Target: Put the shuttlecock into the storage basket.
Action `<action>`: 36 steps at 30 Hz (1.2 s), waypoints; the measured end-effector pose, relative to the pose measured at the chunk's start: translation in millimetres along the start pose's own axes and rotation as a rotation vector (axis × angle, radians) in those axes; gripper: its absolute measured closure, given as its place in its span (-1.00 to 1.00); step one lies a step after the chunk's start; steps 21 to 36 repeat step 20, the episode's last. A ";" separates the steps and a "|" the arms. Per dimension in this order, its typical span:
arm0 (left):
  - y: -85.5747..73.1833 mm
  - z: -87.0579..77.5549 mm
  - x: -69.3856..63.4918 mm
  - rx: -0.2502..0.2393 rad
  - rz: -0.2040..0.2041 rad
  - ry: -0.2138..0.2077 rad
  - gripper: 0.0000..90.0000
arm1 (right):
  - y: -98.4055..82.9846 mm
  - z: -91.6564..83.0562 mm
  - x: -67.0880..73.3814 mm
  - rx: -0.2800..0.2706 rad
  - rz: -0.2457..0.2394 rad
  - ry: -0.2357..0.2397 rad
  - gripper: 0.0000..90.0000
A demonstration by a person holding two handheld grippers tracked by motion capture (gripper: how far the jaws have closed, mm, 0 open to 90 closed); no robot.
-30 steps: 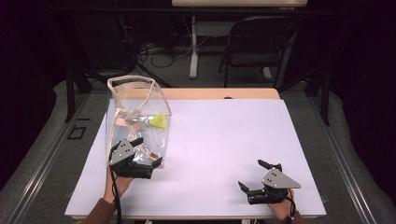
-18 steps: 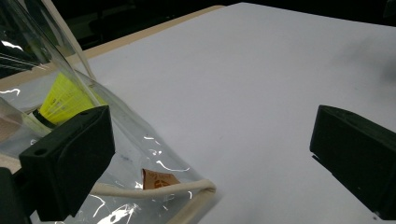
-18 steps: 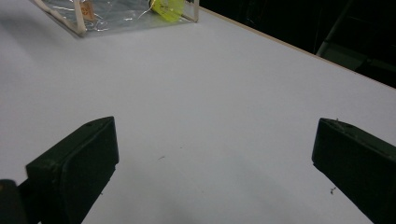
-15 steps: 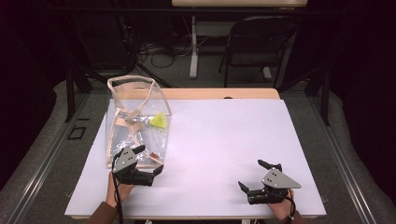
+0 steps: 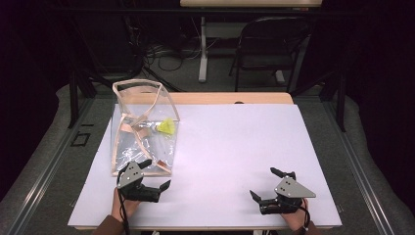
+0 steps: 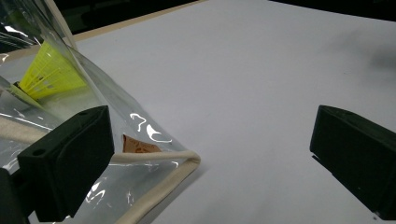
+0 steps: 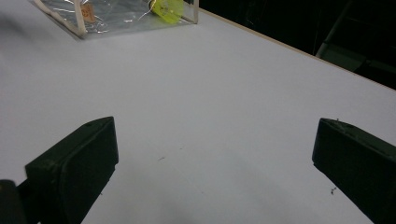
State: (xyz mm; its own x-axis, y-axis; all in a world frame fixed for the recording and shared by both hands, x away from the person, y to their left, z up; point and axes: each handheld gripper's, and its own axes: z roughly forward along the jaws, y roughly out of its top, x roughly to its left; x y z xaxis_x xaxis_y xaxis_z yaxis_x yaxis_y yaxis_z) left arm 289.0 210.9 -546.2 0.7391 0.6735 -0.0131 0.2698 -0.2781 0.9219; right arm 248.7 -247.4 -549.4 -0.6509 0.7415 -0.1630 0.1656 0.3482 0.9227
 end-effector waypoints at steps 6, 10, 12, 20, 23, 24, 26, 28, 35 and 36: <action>-9.0 -2.3 -4.0 0.012 -0.005 0.005 -1.00 | 0.1 -0.2 0.0 0.000 0.000 -0.001 -1.00; -13.1 -2.4 -5.7 0.022 -0.012 0.004 -1.00 | 0.3 -0.3 0.2 0.001 -0.001 -0.001 -1.00; -13.6 -2.0 -5.8 0.024 -0.011 -0.001 -1.00 | 0.3 -0.2 0.2 0.002 -0.002 0.000 -1.00; -13.2 0.5 -5.9 0.031 -0.005 -0.005 -1.00 | -0.3 0.2 -0.4 -0.001 -0.002 0.000 -1.00; -13.2 0.5 -5.9 0.031 -0.005 -0.005 -1.00 | -0.3 0.2 -0.4 -0.001 -0.002 0.000 -1.00; -13.2 0.5 -5.9 0.031 -0.005 -0.005 -1.00 | -0.3 0.2 -0.4 -0.001 -0.002 0.000 -1.00; -13.2 0.5 -5.9 0.031 -0.005 -0.005 -1.00 | -0.3 0.2 -0.4 -0.001 -0.002 0.000 -1.00; -13.2 0.5 -5.9 0.031 -0.005 -0.005 -1.00 | -0.3 0.2 -0.4 -0.001 -0.002 0.000 -1.00; -13.2 0.5 -5.9 0.031 -0.005 -0.005 -1.00 | -0.3 0.2 -0.4 -0.001 -0.002 0.000 -1.00; -13.2 0.5 -5.9 0.031 -0.005 -0.005 -1.00 | -0.3 0.2 -0.4 -0.001 -0.002 0.000 -1.00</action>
